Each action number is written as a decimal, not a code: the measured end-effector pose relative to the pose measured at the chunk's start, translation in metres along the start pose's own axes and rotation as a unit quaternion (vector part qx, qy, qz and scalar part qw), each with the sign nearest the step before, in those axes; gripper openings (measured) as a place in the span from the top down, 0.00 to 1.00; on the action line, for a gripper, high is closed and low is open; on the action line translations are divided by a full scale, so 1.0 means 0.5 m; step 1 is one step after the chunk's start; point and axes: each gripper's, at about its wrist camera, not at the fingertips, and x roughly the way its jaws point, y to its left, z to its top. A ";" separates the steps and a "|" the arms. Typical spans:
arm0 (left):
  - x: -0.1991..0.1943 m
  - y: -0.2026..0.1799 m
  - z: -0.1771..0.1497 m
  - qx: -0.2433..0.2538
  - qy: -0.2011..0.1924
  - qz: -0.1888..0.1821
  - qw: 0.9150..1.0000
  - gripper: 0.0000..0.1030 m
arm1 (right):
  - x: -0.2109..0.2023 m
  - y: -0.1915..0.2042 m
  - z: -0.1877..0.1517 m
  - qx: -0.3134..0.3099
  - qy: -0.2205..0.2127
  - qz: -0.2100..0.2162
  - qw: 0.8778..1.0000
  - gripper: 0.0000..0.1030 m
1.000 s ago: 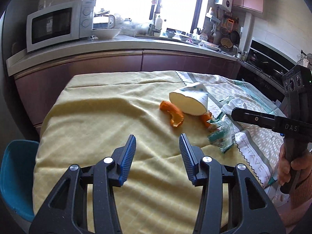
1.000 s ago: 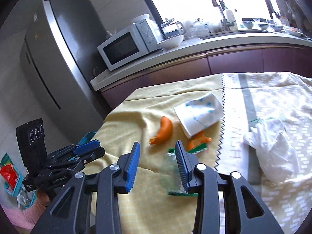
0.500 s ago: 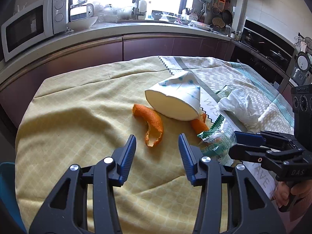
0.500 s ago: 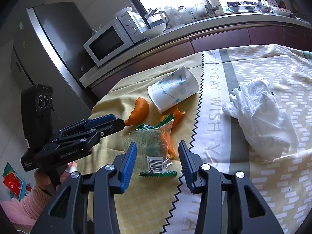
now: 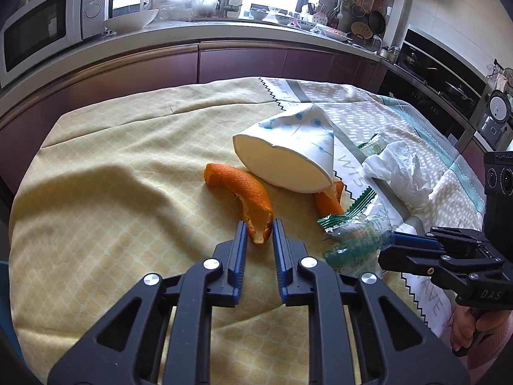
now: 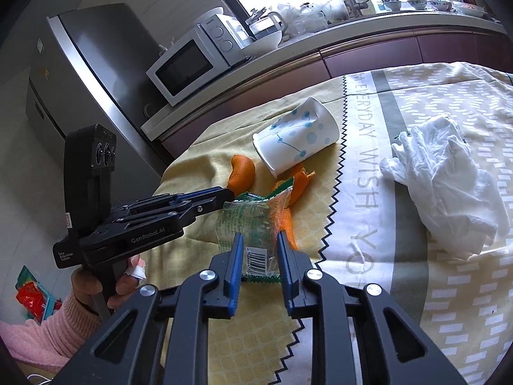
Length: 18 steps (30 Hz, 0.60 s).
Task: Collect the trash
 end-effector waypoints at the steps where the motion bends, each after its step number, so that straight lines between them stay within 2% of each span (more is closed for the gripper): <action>1: -0.003 -0.002 0.000 0.001 -0.002 0.001 1.000 0.86 | -0.001 0.002 0.001 -0.002 -0.001 0.000 1.000 0.87; 6: -0.027 -0.004 -0.005 0.006 -0.018 0.004 1.000 0.88 | -0.008 0.015 0.002 -0.010 -0.006 0.011 1.000 0.93; 18: -0.140 0.026 -0.048 0.008 -0.060 0.016 0.998 0.89 | -0.024 0.045 0.013 -0.020 -0.020 0.044 0.999 0.93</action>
